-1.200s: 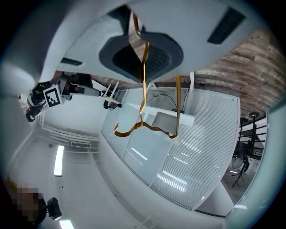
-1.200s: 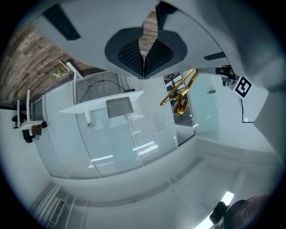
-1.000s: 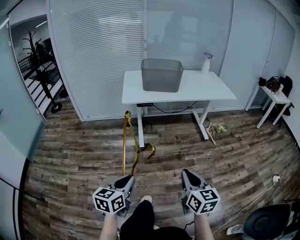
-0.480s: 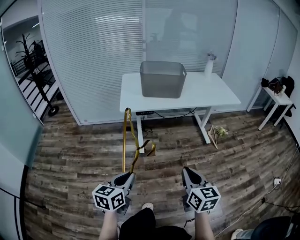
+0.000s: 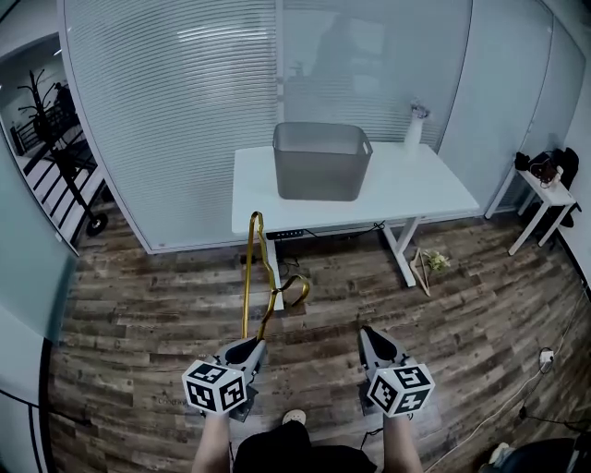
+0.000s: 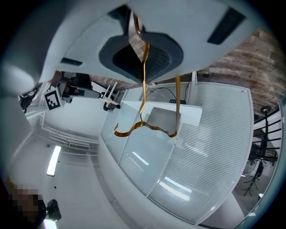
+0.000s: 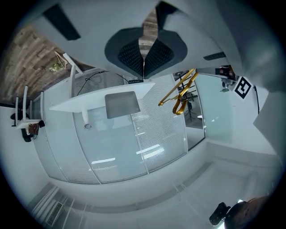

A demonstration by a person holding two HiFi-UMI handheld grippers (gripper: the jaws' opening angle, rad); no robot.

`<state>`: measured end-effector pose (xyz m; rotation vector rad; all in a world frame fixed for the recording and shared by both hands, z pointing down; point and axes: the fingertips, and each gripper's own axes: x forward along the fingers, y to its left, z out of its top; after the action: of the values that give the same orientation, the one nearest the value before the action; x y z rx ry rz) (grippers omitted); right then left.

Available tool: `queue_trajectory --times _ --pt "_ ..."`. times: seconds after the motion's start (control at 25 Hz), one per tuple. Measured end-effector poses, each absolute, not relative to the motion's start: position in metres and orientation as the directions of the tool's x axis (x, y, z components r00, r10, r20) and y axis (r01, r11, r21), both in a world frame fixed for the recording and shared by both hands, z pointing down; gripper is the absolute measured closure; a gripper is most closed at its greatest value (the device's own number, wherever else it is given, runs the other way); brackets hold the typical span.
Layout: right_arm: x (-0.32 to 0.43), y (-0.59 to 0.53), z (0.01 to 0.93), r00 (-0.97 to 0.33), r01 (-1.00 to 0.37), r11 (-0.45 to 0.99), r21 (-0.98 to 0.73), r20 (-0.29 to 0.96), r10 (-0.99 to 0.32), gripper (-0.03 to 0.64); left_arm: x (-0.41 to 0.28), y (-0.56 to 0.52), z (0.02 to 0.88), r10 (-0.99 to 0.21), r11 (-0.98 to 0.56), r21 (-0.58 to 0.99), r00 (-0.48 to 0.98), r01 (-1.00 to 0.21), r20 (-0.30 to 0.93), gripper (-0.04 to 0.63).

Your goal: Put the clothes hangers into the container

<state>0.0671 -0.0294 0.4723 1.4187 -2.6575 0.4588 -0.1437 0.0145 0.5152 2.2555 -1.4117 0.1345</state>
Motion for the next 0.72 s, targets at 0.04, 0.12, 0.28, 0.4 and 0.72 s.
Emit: queue_trajectory --times 0.04,0.12,0.28,0.4,0.72 --pt "0.064 -0.035 0.472 -0.561 -0.826 0.521 -0.216 0.221 -0.798 0.589 -0.147 0.009 0.515 -0.823 -0.361 0.337 0.467 -0.869 0.324 0.574" --pt "0.059 -0.044 0.471 -0.556 -0.829 0.517 -0.212 0.217 -0.802 0.589 -0.152 -0.003 0.515 -0.821 -0.367 0.337 0.472 -0.867 0.321 0.574" --pt "0.049 -0.064 0.47 -0.542 -0.838 0.502 -0.215 0.206 -0.815 0.589 -0.163 -0.025 0.514 -0.816 -0.385 0.332 0.485 -0.861 0.313 0.574" --pt "0.043 -0.072 0.47 -0.536 -0.841 0.497 -0.216 0.203 -0.819 0.589 -0.169 -0.035 0.515 -0.813 -0.391 0.332 0.491 -0.858 0.312 0.574" --pt "0.035 -0.074 0.489 -0.524 -0.848 0.474 -0.236 0.244 -0.816 0.589 -0.181 -0.036 0.533 -0.801 -0.372 0.358 0.491 -0.856 0.341 0.574"
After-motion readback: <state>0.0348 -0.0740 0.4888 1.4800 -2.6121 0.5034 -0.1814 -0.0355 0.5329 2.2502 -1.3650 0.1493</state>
